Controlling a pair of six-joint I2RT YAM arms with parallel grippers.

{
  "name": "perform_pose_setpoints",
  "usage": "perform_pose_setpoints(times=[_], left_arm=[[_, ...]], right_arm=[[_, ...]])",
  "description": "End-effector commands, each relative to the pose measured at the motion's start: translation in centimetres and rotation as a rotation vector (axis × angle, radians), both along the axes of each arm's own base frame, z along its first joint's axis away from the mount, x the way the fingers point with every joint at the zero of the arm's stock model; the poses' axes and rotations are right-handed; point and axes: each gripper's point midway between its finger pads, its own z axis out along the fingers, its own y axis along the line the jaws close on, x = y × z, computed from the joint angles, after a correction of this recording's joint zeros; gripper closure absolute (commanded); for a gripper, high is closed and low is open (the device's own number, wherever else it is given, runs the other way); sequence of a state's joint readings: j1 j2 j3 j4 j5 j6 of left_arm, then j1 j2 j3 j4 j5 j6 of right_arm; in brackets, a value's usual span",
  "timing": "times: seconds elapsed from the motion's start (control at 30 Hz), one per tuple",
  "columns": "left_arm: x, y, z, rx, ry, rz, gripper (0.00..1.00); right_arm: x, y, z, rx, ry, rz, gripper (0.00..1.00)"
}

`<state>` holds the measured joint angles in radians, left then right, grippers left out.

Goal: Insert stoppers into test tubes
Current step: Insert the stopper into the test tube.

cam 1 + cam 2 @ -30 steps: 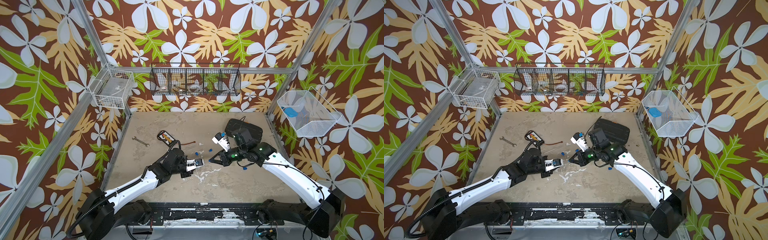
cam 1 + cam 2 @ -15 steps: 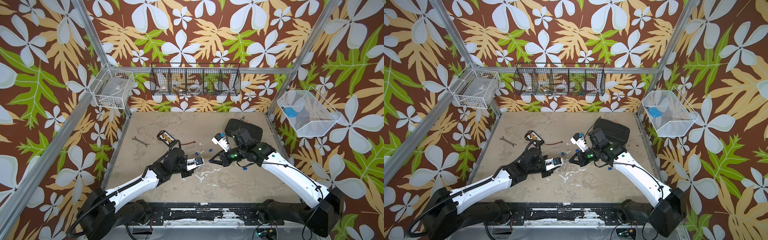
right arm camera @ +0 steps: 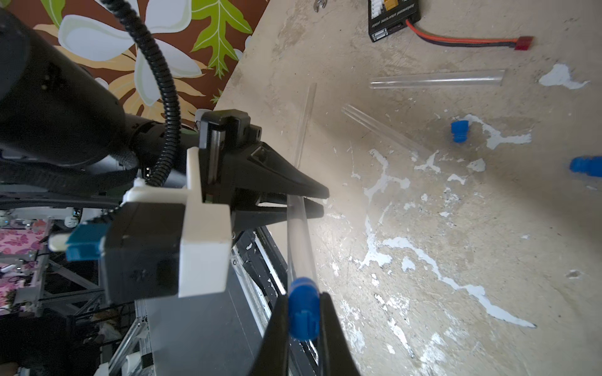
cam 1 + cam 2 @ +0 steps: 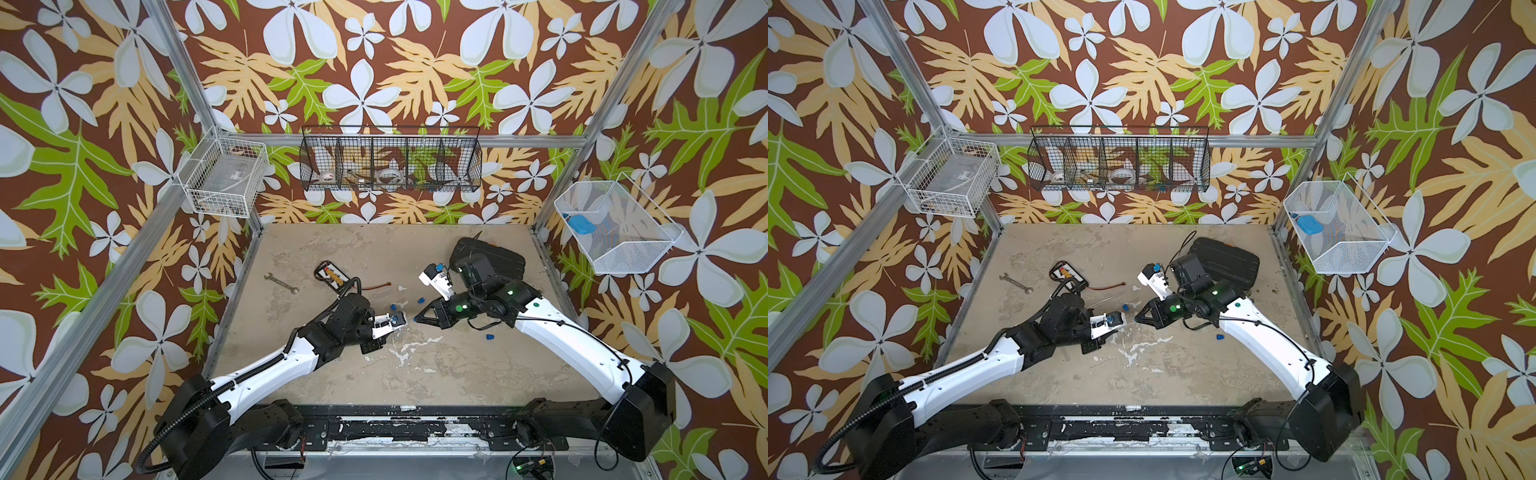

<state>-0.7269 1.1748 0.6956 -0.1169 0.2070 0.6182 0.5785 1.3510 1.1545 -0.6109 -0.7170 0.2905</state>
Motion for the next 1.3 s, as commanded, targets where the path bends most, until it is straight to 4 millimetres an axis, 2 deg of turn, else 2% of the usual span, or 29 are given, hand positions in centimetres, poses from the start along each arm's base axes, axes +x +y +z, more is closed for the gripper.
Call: perform_pose_setpoints(times=[0.0, 0.2, 0.5, 0.63, 0.9, 1.0, 1.07, 1.27], left_arm=[[1.7, -2.0, 5.0, -0.133, -0.167, -0.011, 1.00], [1.4, -2.2, 6.6, -0.175, -0.249, -0.040, 1.00], [0.5, -2.4, 7.9, -0.201, -0.343, -0.106, 1.00], [0.6, -2.4, 8.3, -0.204, -0.365, -0.110, 1.00], [0.6, -2.6, 8.2, -0.184, -0.400, -0.110, 1.00], [0.9, -2.1, 7.6, -0.147, -0.419, -0.098, 1.00], [1.1, -1.7, 7.1, -0.123, -0.428, -0.079, 1.00], [1.8, -0.3, 4.3, 0.003, -0.397, -0.036, 1.00]], right_arm=[[-0.1, 1.3, 0.4, 0.056, 0.079, -0.005, 0.98], [0.1, 2.6, 1.1, 0.139, 0.144, -0.004, 0.99], [0.1, 3.4, 0.8, 0.170, 0.224, -0.005, 0.99], [0.6, 3.8, 1.2, 0.191, 0.260, -0.033, 0.98], [1.5, 4.1, 0.5, 0.182, 0.343, -0.103, 0.92], [1.8, 4.0, 0.7, 0.181, 0.354, -0.123, 0.85], [1.9, 3.7, 0.8, 0.177, 0.354, -0.137, 0.76], [2.4, 0.9, 2.4, 0.187, 0.303, -0.185, 0.37]])
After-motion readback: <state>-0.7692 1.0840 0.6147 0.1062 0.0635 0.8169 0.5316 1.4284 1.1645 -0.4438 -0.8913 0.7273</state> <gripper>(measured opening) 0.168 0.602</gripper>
